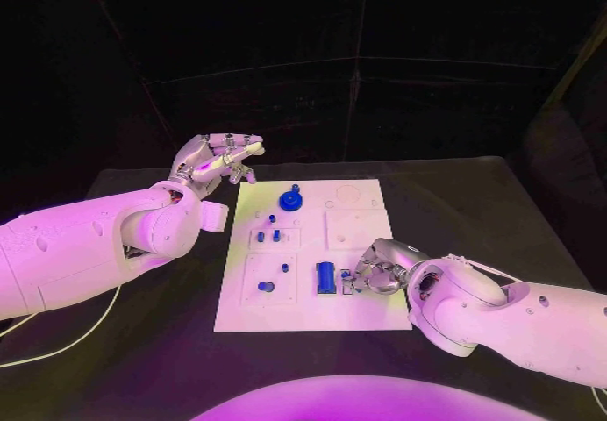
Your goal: Assemble the parts on the task board
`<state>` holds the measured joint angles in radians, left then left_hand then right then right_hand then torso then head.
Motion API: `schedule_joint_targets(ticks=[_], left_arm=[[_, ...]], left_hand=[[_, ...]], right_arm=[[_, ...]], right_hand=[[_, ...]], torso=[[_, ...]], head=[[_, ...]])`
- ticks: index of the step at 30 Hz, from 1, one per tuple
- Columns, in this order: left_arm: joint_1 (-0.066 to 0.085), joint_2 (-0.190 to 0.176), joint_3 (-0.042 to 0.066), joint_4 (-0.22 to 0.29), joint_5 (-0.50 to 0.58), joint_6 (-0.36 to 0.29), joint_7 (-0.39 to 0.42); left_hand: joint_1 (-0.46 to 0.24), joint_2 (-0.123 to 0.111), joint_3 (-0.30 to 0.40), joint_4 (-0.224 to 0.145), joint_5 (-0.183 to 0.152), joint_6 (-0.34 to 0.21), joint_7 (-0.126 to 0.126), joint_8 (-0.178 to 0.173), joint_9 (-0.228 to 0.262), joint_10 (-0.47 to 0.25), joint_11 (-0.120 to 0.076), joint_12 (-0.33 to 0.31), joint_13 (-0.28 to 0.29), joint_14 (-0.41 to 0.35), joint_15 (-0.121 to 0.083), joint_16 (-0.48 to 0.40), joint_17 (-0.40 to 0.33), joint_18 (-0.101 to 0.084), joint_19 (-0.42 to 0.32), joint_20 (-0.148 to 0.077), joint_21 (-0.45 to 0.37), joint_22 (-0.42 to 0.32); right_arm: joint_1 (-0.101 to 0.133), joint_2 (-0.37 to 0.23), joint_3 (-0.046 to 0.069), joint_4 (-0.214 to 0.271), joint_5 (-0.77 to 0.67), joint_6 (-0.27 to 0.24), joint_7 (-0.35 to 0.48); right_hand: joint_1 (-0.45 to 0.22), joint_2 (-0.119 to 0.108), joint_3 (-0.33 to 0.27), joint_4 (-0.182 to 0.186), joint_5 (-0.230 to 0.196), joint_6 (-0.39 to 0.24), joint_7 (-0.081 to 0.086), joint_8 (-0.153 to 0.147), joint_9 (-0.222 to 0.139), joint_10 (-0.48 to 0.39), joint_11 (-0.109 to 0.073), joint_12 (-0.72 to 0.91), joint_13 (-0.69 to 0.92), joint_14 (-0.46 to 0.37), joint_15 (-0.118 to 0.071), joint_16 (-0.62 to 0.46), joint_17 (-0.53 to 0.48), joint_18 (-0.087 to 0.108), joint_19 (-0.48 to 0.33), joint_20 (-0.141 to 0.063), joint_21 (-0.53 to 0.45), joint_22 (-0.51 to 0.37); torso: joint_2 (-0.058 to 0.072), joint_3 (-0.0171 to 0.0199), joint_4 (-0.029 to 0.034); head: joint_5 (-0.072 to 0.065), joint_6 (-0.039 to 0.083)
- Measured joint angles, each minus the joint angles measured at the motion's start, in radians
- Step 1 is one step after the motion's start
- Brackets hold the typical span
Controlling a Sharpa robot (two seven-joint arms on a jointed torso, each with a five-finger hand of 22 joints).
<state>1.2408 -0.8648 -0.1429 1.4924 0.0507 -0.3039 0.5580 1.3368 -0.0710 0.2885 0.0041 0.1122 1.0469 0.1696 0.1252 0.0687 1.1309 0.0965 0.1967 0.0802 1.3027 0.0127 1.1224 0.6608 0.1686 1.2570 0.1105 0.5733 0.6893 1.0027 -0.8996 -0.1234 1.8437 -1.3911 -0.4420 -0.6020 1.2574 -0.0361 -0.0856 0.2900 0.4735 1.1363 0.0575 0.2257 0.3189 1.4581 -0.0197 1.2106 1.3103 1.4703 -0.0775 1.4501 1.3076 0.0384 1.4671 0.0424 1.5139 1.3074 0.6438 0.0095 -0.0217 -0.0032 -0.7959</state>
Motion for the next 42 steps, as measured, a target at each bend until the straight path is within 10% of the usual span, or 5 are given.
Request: schedule_joint_targets(ticks=[10, 22, 42], left_arm=[[0.000, 0.001, 0.000, -0.001, 0.000, 0.001, -0.001], [0.000, 0.001, 0.000, 0.000, 0.000, 0.002, -0.001], [0.000, -0.002, 0.000, 0.002, 0.000, 0.003, -0.003]], left_hand=[[0.000, 0.000, 0.000, 0.000, 0.000, 0.000, 0.000, 0.000, 0.000, 0.000, 0.000, 0.000, 0.000, 0.000, 0.000, 0.000, 0.000, 0.000, 0.000, 0.000, 0.000, 0.000], [0.000, 0.000, 0.000, 0.000, 0.000, 0.000, 0.000, 0.000, 0.000, 0.000, 0.000, 0.000, 0.000, 0.000, 0.000, 0.000, 0.000, 0.000, 0.000, 0.000, 0.000, 0.000], [0.000, 0.000, 0.000, 0.000, 0.000, 0.000, 0.000, 0.000, 0.000, 0.000, 0.000, 0.000, 0.000, 0.000, 0.000, 0.000, 0.000, 0.000, 0.000, 0.000, 0.000, 0.000]], right_arm=[[0.000, 0.013, 0.000, -0.004, -0.015, -0.001, -0.007], [0.000, 0.016, 0.000, 0.001, -0.028, -0.003, -0.009], [0.002, 0.019, 0.002, -0.003, -0.067, 0.000, -0.007]], right_hand=[[-0.048, 0.025, -0.050, -0.001, -0.150, 0.000, 0.000, 0.004, 0.019, 0.000, 0.000, -0.008, 0.000, 0.000, 0.000, 0.000, 0.000, 0.000, 0.000, 0.000, 0.000, 0.000], [0.014, 0.083, -0.021, -0.033, -0.117, 0.039, -0.029, 0.035, 0.047, 0.003, -0.011, 0.039, 0.006, -0.002, -0.013, 0.010, 0.000, 0.000, 0.000, -0.015, 0.005, 0.000], [0.090, 0.068, 0.012, -0.091, -0.191, 0.039, -0.029, 0.035, 0.061, 0.001, -0.013, 0.045, 0.080, -0.003, -0.021, 0.012, 0.000, 0.000, -0.002, -0.019, 0.005, 0.000]], torso=[[0.000, 0.0003, -0.0003], [0.000, 0.0001, -0.0003], [0.000, -0.0002, 0.0001]], head=[[-0.001, 0.001], [-0.002, 0.000], [-0.005, -0.002]])
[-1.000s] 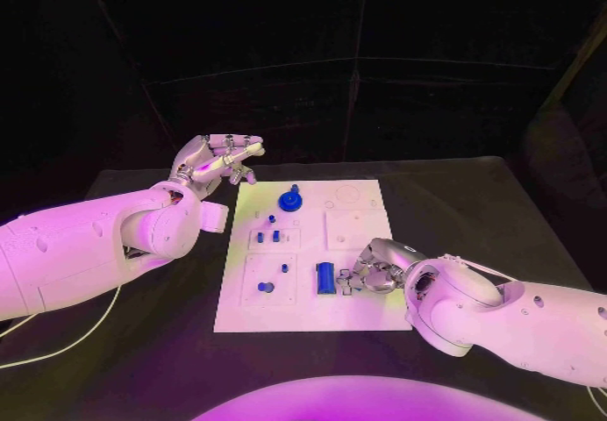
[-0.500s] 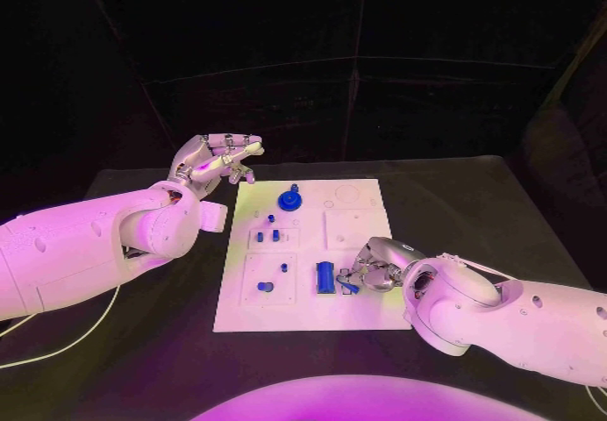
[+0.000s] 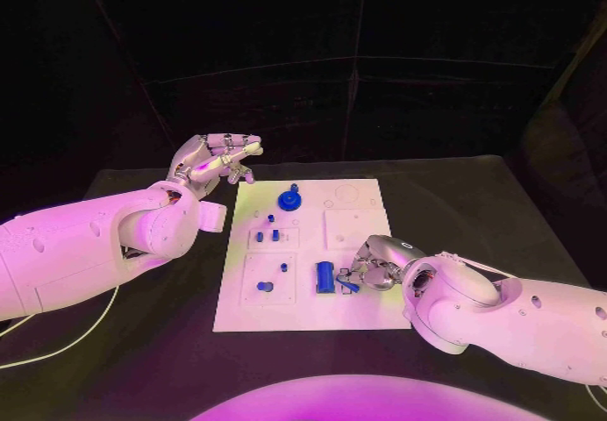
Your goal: Assemble the parts on the task board
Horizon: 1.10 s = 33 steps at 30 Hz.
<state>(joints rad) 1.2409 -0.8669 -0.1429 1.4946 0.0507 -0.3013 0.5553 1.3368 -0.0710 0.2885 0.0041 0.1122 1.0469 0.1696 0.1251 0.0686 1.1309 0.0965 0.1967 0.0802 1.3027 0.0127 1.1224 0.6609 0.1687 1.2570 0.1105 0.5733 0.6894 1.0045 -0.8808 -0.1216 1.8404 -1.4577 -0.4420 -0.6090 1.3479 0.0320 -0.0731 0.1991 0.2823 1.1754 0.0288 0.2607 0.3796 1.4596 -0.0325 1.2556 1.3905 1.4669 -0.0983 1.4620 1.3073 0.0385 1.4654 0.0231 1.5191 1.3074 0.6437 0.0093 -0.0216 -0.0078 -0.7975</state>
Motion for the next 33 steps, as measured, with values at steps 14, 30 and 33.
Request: schedule_joint_targets(ticks=[14, 30, 33], left_arm=[[0.000, 0.000, 0.000, 0.000, 0.000, 0.001, -0.001], [0.000, -0.001, 0.000, 0.000, 0.000, 0.001, -0.002], [0.000, -0.001, 0.000, 0.000, 0.000, 0.002, -0.002]], left_hand=[[0.000, 0.000, 0.000, 0.000, 0.000, 0.000, 0.000, 0.000, 0.000, 0.000, 0.000, 0.000, 0.000, 0.000, 0.000, 0.000, 0.000, 0.000, 0.000, 0.000, 0.000, 0.000], [0.000, 0.000, 0.000, 0.000, 0.000, 0.000, 0.000, 0.005, 0.000, 0.000, 0.000, 0.005, -0.001, 0.000, 0.000, 0.000, -0.003, 0.000, 0.000, 0.000, 0.000, -0.002], [0.000, 0.000, 0.000, 0.000, 0.000, 0.000, 0.000, 0.005, 0.000, 0.000, 0.000, 0.005, -0.001, 0.000, 0.000, 0.000, -0.003, 0.000, 0.000, 0.000, 0.000, -0.002]], right_arm=[[-0.001, -0.001, -0.001, 0.000, -0.011, -0.003, -0.002], [-0.001, -0.010, -0.001, 0.004, -0.053, 0.043, -0.001], [-0.001, -0.010, -0.001, 0.004, -0.063, 0.064, -0.001]], right_hand=[[-0.171, -0.006, -0.117, 0.092, 0.006, -0.009, 0.009, 0.000, 0.012, 0.008, -0.008, -0.024, -0.088, 0.000, 0.004, 0.000, 0.000, 0.000, 0.000, 0.000, 0.000, 0.000], [-0.128, -0.044, -0.156, 0.065, -0.055, -0.029, 0.022, -0.014, 0.018, 0.003, 0.004, -0.049, -0.082, 0.000, 0.011, -0.012, 0.001, 0.000, 0.000, 0.000, -0.010, 0.000], [-0.097, -0.050, -0.156, 0.054, -0.055, -0.032, 0.025, -0.014, 0.019, 0.001, 0.007, -0.051, -0.079, 0.000, 0.011, -0.016, 0.001, 0.000, 0.001, 0.001, -0.014, 0.000]], torso=[[0.000, 0.0004, -0.0002], [0.000, 0.0005, -0.0002], [0.000, 0.0005, -0.0002]], head=[[0.000, 0.003], [0.001, 0.005], [0.001, 0.004]])
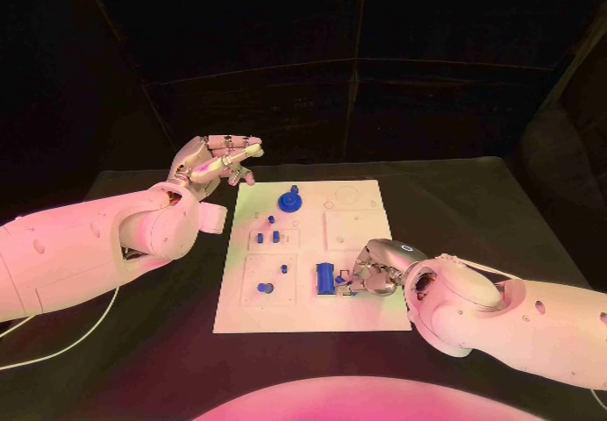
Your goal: Assemble the parts on the task board
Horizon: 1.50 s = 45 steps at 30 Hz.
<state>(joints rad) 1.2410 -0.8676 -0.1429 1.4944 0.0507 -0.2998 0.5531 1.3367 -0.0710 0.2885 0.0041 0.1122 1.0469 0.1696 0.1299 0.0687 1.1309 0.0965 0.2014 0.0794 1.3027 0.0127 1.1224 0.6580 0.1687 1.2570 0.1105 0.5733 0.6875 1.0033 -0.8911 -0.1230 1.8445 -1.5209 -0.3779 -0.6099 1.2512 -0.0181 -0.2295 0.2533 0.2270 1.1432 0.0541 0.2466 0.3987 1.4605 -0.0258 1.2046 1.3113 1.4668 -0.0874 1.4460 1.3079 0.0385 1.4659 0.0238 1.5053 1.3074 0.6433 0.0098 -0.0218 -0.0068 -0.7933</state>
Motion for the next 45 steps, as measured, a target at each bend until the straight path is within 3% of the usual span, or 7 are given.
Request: schedule_joint_targets(ticks=[8, 18, 22, 31, 45], left_arm=[[0.000, 0.000, 0.000, 0.000, 0.000, 0.000, 0.000], [0.000, 0.000, 0.000, 0.000, 0.000, 0.000, -0.001], [0.000, 0.000, 0.000, -0.001, 0.000, 0.000, -0.001], [0.000, 0.000, 0.000, -0.002, 0.000, 0.000, -0.001], [0.000, 0.001, 0.000, -0.003, 0.000, 0.001, -0.002]], left_hand=[[0.000, 0.000, 0.000, 0.000, 0.000, 0.000, 0.000, 0.000, 0.000, 0.000, 0.000, 0.000, 0.000, 0.000, 0.000, 0.000, 0.000, 0.000, 0.000, 0.000, 0.000, 0.000], [0.000, 0.000, 0.000, 0.000, 0.000, 0.000, 0.000, 0.000, 0.000, 0.000, 0.000, 0.000, 0.000, 0.000, 0.000, 0.000, 0.000, 0.000, 0.000, 0.000, 0.000, 0.000], [0.000, 0.000, 0.000, 0.000, 0.000, 0.000, 0.000, 0.000, 0.000, 0.000, 0.000, 0.000, 0.000, 0.000, 0.000, 0.000, 0.000, 0.000, 0.000, 0.000, 0.000, 0.000], [0.000, 0.000, 0.000, 0.000, 0.000, 0.000, 0.000, 0.000, 0.000, 0.000, 0.000, 0.000, 0.000, 0.000, 0.000, 0.000, 0.000, 0.000, 0.000, 0.000, -0.004, 0.000], [0.000, 0.000, 0.000, 0.000, 0.000, 0.000, 0.000, 0.000, 0.000, -0.004, 0.004, 0.000, 0.000, 0.000, 0.000, 0.000, -0.001, 0.000, 0.000, 0.000, -0.004, -0.001]], right_arm=[[0.000, 0.000, 0.000, 0.000, -0.020, 0.041, 0.001], [0.000, 0.001, 0.001, 0.003, -0.032, 0.052, 0.003], [0.000, 0.002, 0.001, 0.007, -0.033, 0.049, 0.006], [0.000, -0.005, 0.000, 0.015, -0.033, 0.029, 0.008], [0.000, -0.029, 0.000, 0.033, -0.027, -0.007, 0.008]], right_hand=[[0.042, 0.000, 0.002, -0.018, 0.012, 0.000, 0.000, -0.006, 0.002, -0.001, 0.001, -0.002, 0.001, 0.000, 0.000, 0.000, 0.000, 0.000, 0.003, 0.003, 0.000, 0.000], [0.070, 0.029, 0.011, -0.033, 0.061, 0.000, 0.000, -0.006, 0.002, -0.005, 0.005, -0.001, 0.007, 0.000, 0.004, 0.000, 0.000, 0.000, -0.001, 0.007, 0.000, 0.000], [0.082, 0.036, 0.025, -0.046, 0.096, 0.002, -0.003, -0.006, 0.004, -0.004, 0.004, -0.001, 0.042, -0.002, 0.006, 0.000, 0.000, 0.000, 0.000, 0.007, 0.000, 0.000], [0.088, 0.042, 0.076, -0.050, 0.108, 0.006, -0.012, -0.006, 0.005, -0.004, 0.004, 0.014, 0.041, 0.002, 0.001, 0.004, 0.000, 0.000, 0.000, 0.007, 0.005, 0.000], [0.087, 0.052, 0.084, -0.047, 0.108, 0.010, -0.016, -0.007, 0.006, -0.004, 0.004, 0.016, 0.062, -0.002, -0.002, 0.004, 0.000, 0.000, -0.001, 0.007, 0.005, 0.000]], torso=[[0.001, -0.0002, 0.0000], [0.001, -0.0001, 0.0000], [0.001, 0.0001, 0.0000], [0.001, 0.0002, -0.0004], [0.000, 0.0003, -0.0006]], head=[[0.000, -0.001], [0.000, -0.002], [0.000, -0.003], [0.000, -0.004], [-0.002, -0.002]])
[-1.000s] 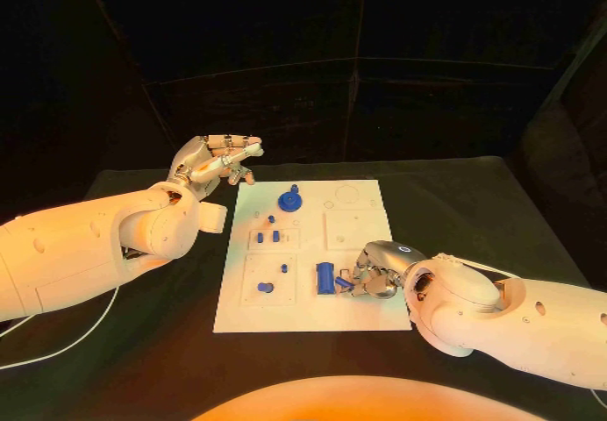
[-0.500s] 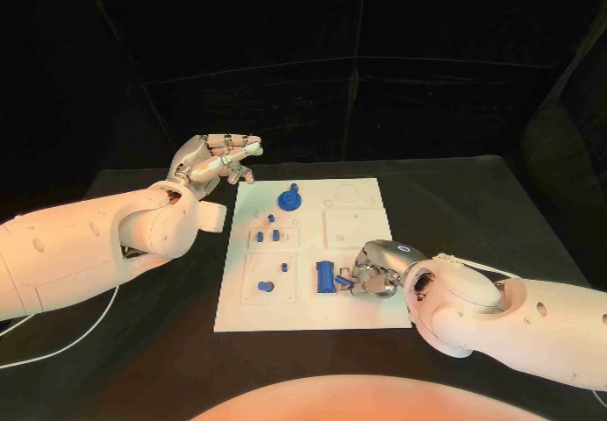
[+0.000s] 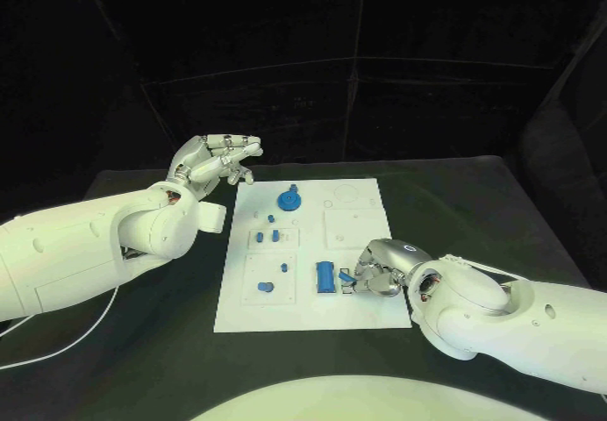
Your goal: Assemble the parts on the task board
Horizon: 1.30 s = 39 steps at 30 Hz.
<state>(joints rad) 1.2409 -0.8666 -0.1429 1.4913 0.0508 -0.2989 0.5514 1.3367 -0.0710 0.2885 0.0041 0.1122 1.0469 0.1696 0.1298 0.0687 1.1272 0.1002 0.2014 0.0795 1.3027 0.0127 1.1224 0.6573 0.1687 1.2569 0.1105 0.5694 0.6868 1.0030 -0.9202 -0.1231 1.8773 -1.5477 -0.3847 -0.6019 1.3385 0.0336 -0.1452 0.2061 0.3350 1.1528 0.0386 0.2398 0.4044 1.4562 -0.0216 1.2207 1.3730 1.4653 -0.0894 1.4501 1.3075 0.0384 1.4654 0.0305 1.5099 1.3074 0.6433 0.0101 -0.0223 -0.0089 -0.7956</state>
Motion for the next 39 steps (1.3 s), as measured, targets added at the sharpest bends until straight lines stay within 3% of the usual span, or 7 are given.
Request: schedule_joint_targets(ticks=[5, 10, 21, 39], left_arm=[[0.000, 0.001, 0.000, -0.001, 0.000, 0.000, 0.000], [0.000, 0.002, 0.000, -0.001, 0.000, 0.001, -0.001], [0.000, 0.001, 0.000, 0.000, 0.000, 0.001, -0.001], [0.000, -0.002, 0.000, 0.002, 0.000, 0.002, -0.003]], left_hand=[[0.000, 0.000, 0.000, 0.000, 0.000, 0.000, 0.000, 0.000, 0.000, 0.000, 0.000, 0.000, 0.000, 0.000, 0.000, 0.000, 0.000, 0.000, 0.000, 0.000, 0.000, 0.000], [0.000, 0.000, 0.000, 0.000, 0.000, 0.000, 0.000, 0.000, 0.000, 0.000, 0.000, 0.000, 0.000, 0.000, 0.000, 0.000, 0.000, 0.000, 0.000, 0.000, 0.000, 0.000], [0.000, 0.000, 0.000, 0.000, 0.000, 0.000, 0.000, 0.000, 0.000, 0.000, 0.000, 0.000, 0.000, 0.000, 0.000, 0.000, 0.000, 0.000, 0.000, 0.000, 0.000, 0.000], [0.000, 0.000, 0.000, 0.000, 0.000, 0.000, 0.000, 0.000, 0.000, 0.000, 0.000, 0.000, 0.000, 0.000, 0.000, 0.000, 0.000, 0.000, 0.000, 0.000, 0.000, 0.000]], right_arm=[[0.000, -0.003, 0.000, 0.003, 0.004, -0.011, 0.000], [0.000, -0.006, 0.000, 0.003, 0.006, -0.024, -0.001], [0.000, 0.002, 0.000, -0.016, 0.016, -0.020, -0.004], [0.000, 0.022, 0.000, -0.019, 0.027, 0.007, -0.007]], right_hand=[[0.000, 0.000, 0.004, 0.004, 0.006, 0.000, 0.000, 0.000, 0.001, 0.000, 0.000, 0.002, 0.000, 0.000, 0.000, 0.000, 0.000, 0.000, 0.000, 0.000, 0.004, 0.000], [-0.016, 0.016, 0.022, 0.023, 0.036, 0.000, 0.000, -0.005, 0.002, 0.000, 0.000, 0.007, 0.009, 0.000, 0.000, 0.005, 0.000, 0.000, 0.000, 0.000, 0.004, 0.000], [-0.037, 0.037, 0.034, 0.060, 0.047, 0.004, -0.004, -0.006, 0.005, 0.000, 0.000, 0.011, 0.017, 0.000, 0.000, 0.008, 0.000, 0.000, 0.004, -0.004, 0.004, 0.000], [-0.038, 0.038, 0.033, 0.066, 0.047, 0.007, -0.007, -0.003, 0.007, 0.000, 0.000, 0.023, 0.017, 0.000, 0.000, 0.012, 0.000, 0.000, 0.004, -0.004, 0.008, 0.000]], torso=[[0.000, 0.0000, 0.0000], [0.000, -0.0001, 0.0000], [0.001, -0.0008, 0.0011], [0.001, -0.0006, 0.0012]], head=[[-0.001, 0.001], [-0.002, 0.001], [-0.003, 0.001], [0.003, -0.004]])
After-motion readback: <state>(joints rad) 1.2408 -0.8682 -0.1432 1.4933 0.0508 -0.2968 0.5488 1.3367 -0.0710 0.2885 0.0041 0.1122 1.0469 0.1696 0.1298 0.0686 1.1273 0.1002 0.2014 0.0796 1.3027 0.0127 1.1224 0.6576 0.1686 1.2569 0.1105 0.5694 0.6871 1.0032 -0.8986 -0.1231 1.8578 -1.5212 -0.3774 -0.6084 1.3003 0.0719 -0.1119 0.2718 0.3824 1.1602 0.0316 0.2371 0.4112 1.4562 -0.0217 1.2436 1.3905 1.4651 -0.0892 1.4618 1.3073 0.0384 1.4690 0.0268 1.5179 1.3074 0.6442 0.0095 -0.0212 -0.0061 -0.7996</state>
